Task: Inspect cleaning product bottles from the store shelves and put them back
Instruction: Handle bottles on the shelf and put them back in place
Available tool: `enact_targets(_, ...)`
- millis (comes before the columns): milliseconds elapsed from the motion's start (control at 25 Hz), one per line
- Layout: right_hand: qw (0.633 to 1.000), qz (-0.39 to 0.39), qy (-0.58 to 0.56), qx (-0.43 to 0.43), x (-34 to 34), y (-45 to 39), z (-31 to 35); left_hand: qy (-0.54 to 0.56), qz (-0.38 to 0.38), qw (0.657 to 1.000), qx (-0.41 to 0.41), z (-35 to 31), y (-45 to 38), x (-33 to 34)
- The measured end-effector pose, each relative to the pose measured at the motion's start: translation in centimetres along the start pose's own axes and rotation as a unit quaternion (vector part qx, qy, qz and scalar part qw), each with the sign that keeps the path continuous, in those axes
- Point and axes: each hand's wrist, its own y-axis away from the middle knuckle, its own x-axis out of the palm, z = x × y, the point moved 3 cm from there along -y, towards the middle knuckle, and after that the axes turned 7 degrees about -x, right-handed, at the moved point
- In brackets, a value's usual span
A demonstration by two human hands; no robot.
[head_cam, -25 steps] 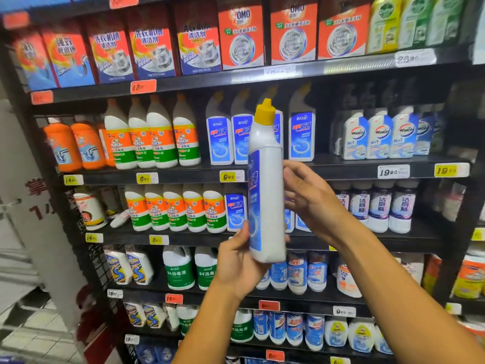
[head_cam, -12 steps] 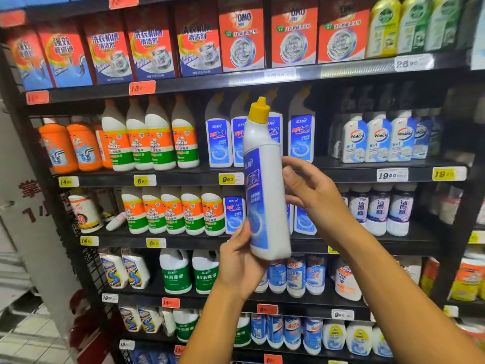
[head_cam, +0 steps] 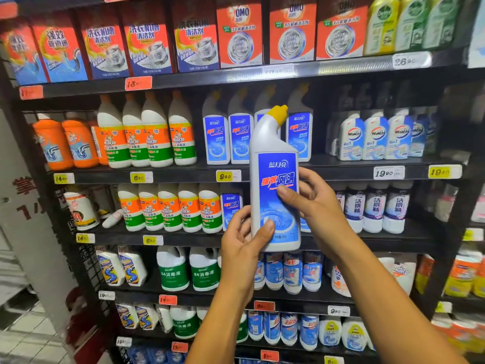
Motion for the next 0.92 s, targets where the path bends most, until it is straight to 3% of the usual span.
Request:
enact_targets(200,0.993,-0.003,-0.108,0.040,0.1,0.0,-0.3,-0.037,0.013,0.999,0.034,-0.7,0.6,0.3)
enact_targets(480,0.948,0.003,-0.295,0.119,0.6,0.0,-0.1,-0.114,0.078,0.984,0.112,-1.9,2.3,1.3)
enact_targets(720,0.947,0.013,-0.302,0.109,0.3,0.3,-0.2,-0.132,0.066,0.983,0.112,-1.8,3.1,1.4)
enact_targets(920,0.980,-0.022,-0.192,0.050,0.4,0.2,0.4,-0.154,0.054,0.983,0.087,-1.7,2.2,1.3)
